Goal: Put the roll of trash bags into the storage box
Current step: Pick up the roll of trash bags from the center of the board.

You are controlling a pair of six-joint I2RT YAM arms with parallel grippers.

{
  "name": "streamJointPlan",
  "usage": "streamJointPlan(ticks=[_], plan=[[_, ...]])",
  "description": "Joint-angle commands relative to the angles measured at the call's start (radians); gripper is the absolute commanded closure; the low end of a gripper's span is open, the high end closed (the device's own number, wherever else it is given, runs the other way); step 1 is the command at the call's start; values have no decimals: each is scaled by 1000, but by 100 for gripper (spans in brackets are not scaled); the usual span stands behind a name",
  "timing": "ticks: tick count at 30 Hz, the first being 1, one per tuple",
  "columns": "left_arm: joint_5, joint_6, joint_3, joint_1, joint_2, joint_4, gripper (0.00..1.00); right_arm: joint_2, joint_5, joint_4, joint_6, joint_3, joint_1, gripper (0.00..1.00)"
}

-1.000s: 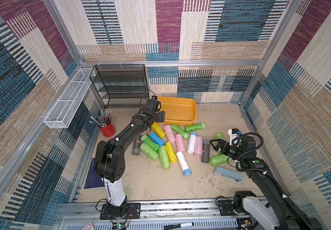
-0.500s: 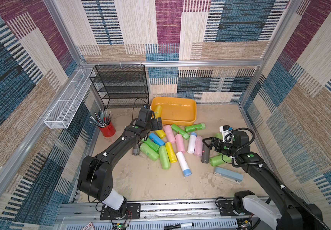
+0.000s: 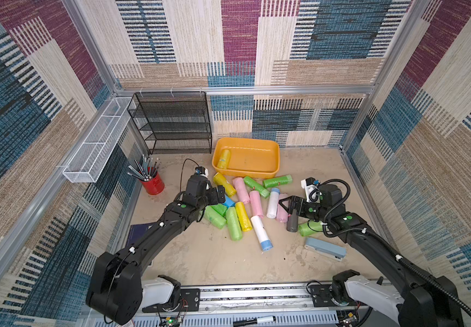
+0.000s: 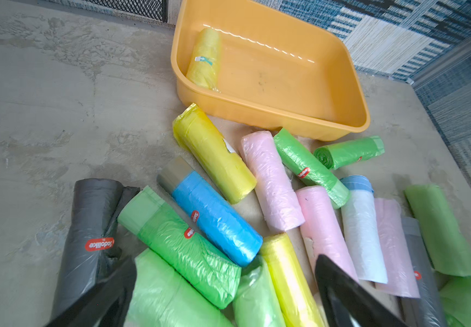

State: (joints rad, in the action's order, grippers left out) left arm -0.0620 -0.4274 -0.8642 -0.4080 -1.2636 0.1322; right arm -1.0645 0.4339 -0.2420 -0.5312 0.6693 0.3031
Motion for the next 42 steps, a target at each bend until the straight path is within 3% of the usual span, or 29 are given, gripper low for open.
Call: streamJointPlan(ticks=[1, 10, 31, 36, 42], plan=[[10, -33, 24, 1, 43, 2, 1, -13, -40, -3, -33, 9, 31, 1], [-37, -34, 60, 9, 96, 23, 0, -77, -99, -34, -78, 22, 161, 1], [69, -89, 116, 10, 206, 6, 0, -261, -198, -36, -184, 25, 364, 0], [94, -100, 116, 10, 193, 0, 1, -322, -204, -30, -201, 37, 390, 13], [107, -96, 118, 10, 185, -7, 0, -357, -205, -14, -215, 46, 413, 17]])
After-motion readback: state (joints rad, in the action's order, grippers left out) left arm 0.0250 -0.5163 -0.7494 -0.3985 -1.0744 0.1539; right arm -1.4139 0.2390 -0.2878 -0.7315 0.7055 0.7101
